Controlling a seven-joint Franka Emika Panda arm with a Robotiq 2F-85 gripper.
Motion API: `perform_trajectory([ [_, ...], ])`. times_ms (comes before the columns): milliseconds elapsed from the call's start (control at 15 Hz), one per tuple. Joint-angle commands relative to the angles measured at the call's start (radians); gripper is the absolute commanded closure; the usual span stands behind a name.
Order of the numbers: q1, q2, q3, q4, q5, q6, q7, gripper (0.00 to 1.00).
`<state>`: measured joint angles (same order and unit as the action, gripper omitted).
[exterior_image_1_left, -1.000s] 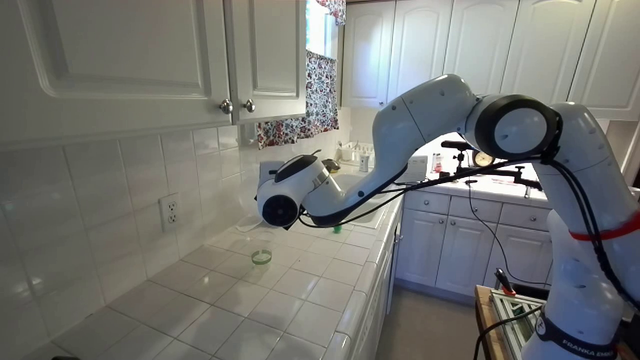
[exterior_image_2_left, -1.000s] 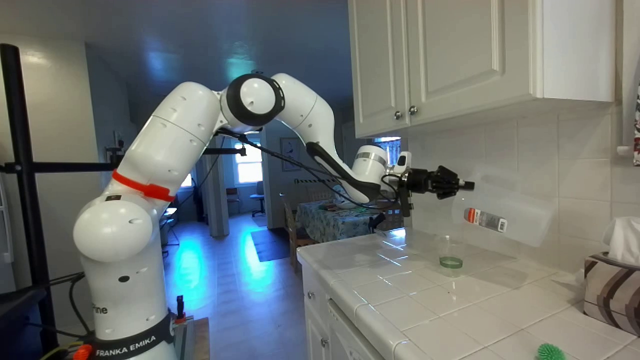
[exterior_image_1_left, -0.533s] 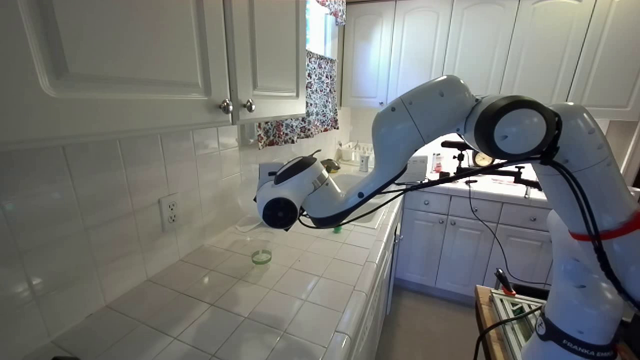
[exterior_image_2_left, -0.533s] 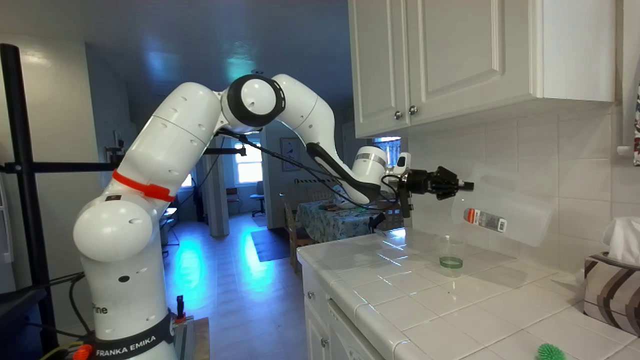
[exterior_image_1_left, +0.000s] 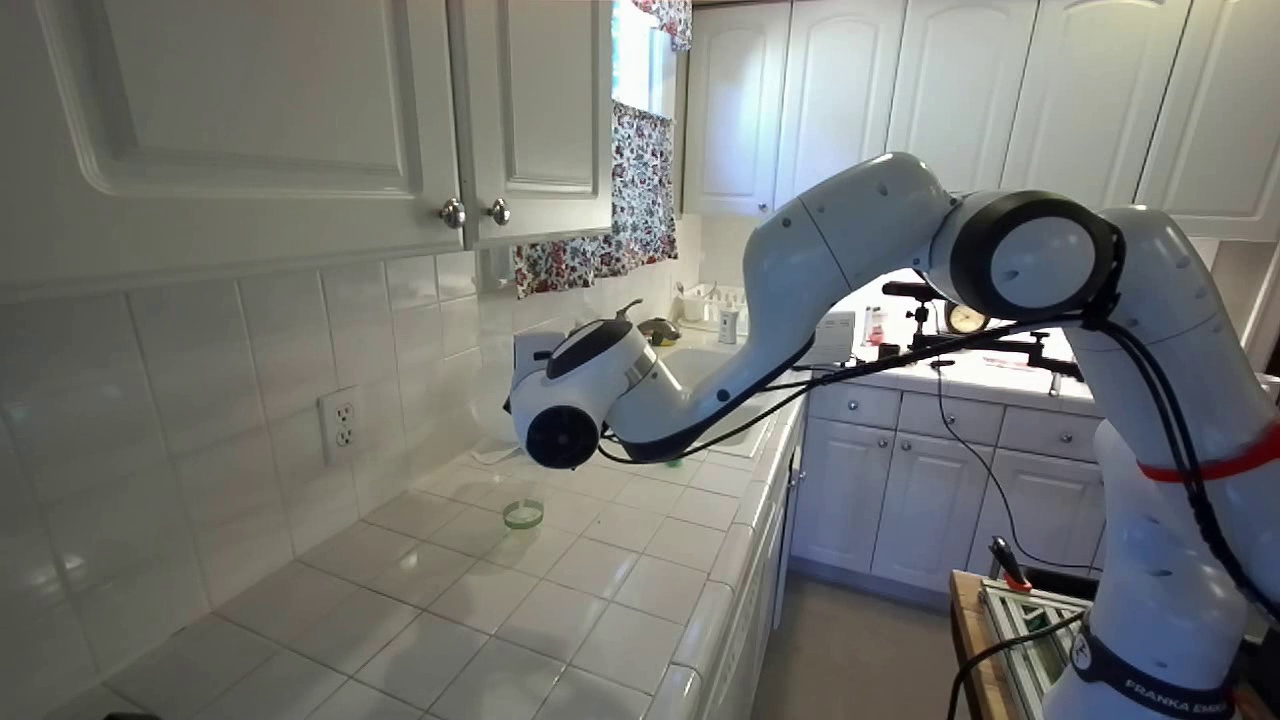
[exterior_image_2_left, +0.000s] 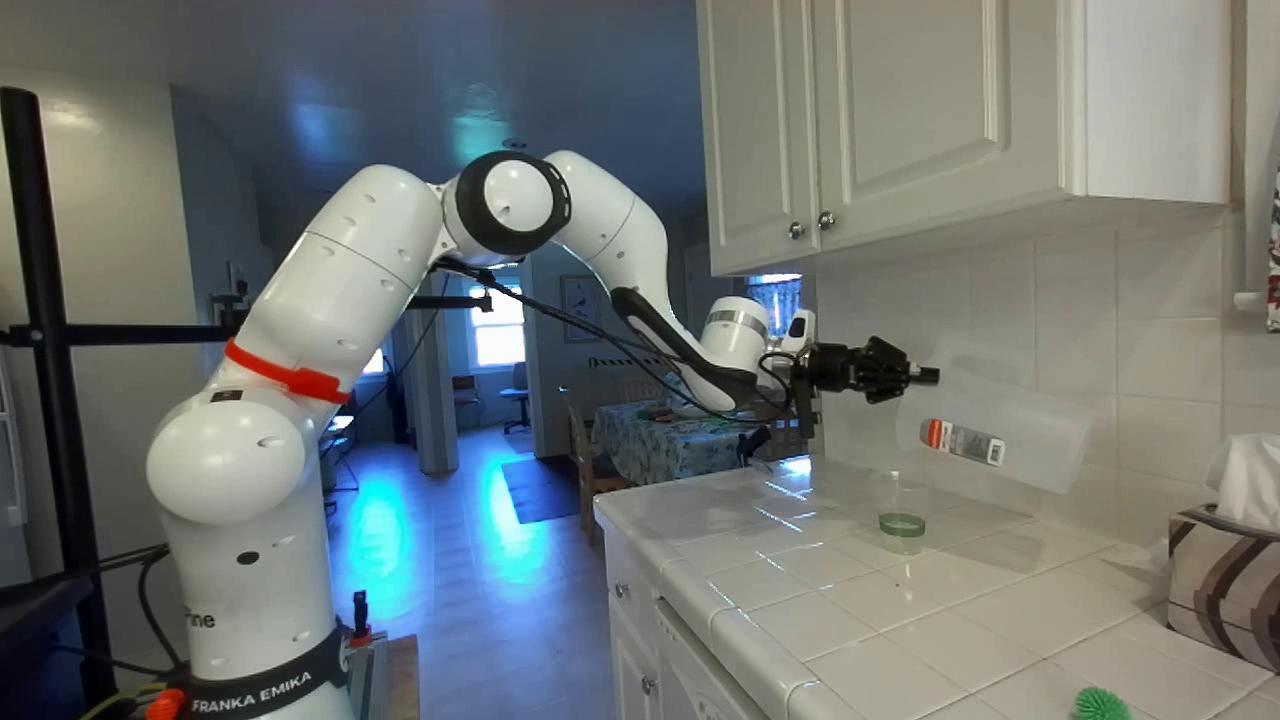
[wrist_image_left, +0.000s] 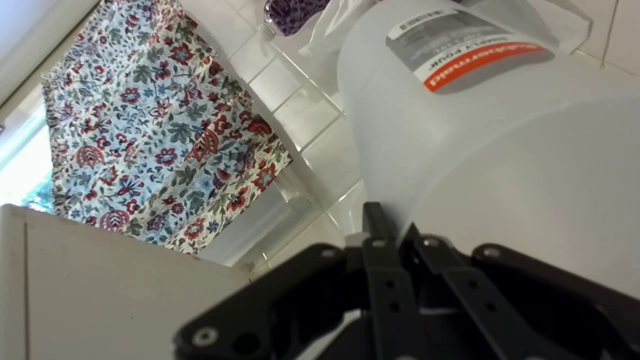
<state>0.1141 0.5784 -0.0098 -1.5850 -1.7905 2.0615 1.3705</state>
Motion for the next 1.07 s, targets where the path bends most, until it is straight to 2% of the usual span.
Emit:
perform_trajectory([
  [0,-0.006,-0.014,0.011,-0.032,-0.066,-0.023,0.06,0.99],
  [133,-0.008,-0.016,0.012,-0.036,-0.073,-0.026,0.067,0.99],
  [200,-0.017,0.0,0.026,-0.009,-0.029,-0.012,0.004,0.95],
  [400,-0.018,0.0,0.026,-0.012,-0.031,-0.018,0.008,0.95],
  [467,-0.018,0.0,0.026,-0.012,-0.031,-0.019,0.008,0.99],
  [1000,0.007,0.027,0.031,-0.014,-0.067,-0.073,0.026,0.99],
])
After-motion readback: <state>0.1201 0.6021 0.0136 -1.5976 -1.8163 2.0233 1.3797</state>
